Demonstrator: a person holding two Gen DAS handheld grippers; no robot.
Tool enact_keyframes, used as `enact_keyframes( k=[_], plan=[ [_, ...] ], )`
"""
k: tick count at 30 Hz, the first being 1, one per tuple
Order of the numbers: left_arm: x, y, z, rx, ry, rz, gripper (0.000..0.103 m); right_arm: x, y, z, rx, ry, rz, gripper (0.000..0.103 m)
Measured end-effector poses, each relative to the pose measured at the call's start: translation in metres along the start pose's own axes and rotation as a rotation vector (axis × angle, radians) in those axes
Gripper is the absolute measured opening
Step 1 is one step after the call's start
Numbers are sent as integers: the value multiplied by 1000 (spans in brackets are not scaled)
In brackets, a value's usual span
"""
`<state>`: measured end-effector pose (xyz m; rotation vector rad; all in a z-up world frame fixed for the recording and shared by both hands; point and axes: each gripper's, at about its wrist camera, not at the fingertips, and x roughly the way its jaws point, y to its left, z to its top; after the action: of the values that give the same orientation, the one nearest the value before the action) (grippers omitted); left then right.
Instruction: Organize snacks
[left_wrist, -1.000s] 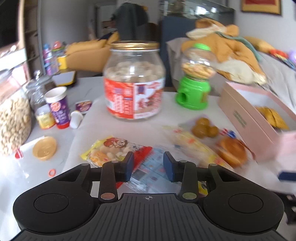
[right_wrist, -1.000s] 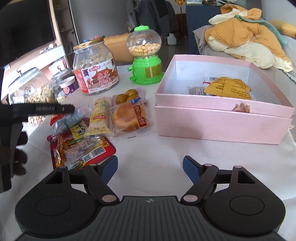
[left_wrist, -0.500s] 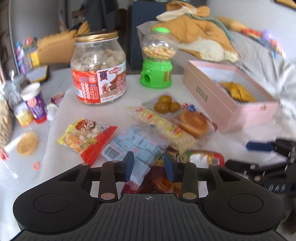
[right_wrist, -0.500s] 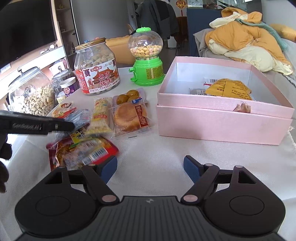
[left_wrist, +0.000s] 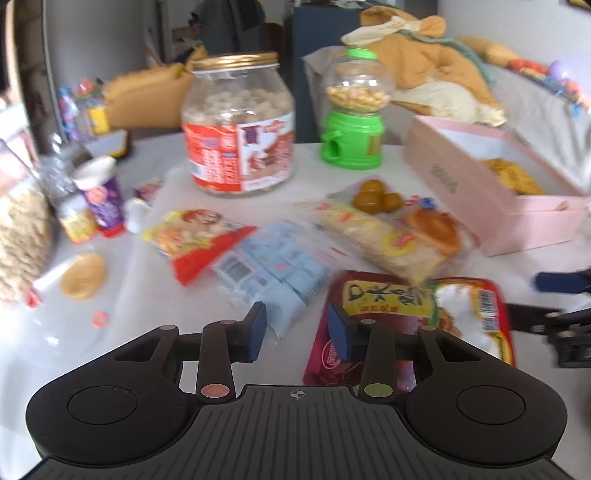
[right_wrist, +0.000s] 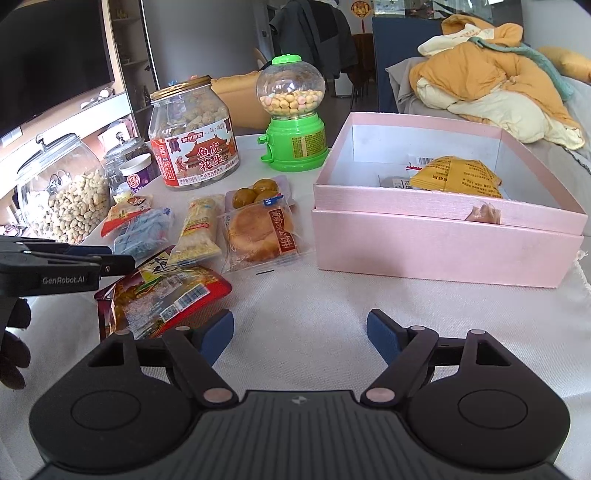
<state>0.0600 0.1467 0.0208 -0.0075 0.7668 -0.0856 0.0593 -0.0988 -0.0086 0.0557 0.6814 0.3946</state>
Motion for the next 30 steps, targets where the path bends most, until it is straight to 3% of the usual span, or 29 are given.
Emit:
enact_keyframes(
  k=[3, 6, 8, 11, 15, 18, 21, 24, 28, 30],
  plan=[
    [-7, 9, 0, -84, 10, -107, 42, 0, 0, 0, -1, 0, -1, 80],
    [-23, 22, 2, -155, -65, -130, 42, 0, 0, 0, -1, 0, -1, 80],
    [-32, 34, 6, -207, -117, -104, 41, 0, 0, 0, -1, 0, -1, 80],
    [-31, 50, 14, -275, -135, -70, 41, 0, 1, 0, -3, 0, -2, 80],
    [-10, 63, 44, -235, -165, 7, 42, 0, 1, 0, -5, 1, -3, 80],
    [16, 90, 61, -392, -106, 116, 41, 0, 1, 0, -5, 0, -2, 80],
    [40, 105, 64, -511, -21, 164, 41, 1, 1, 0, -4, 0, -1, 80],
    [52, 99, 68, -498, -20, 175, 43, 1, 2, 0, -9, 1, -4, 80],
    [62, 89, 76, -490, -26, 107, 43, 1, 2, 0, -12, 1, -6, 81],
    [66, 77, 78, -440, -23, 83, 43, 1, 2, -1, -16, 2, -9, 81]
  ],
)
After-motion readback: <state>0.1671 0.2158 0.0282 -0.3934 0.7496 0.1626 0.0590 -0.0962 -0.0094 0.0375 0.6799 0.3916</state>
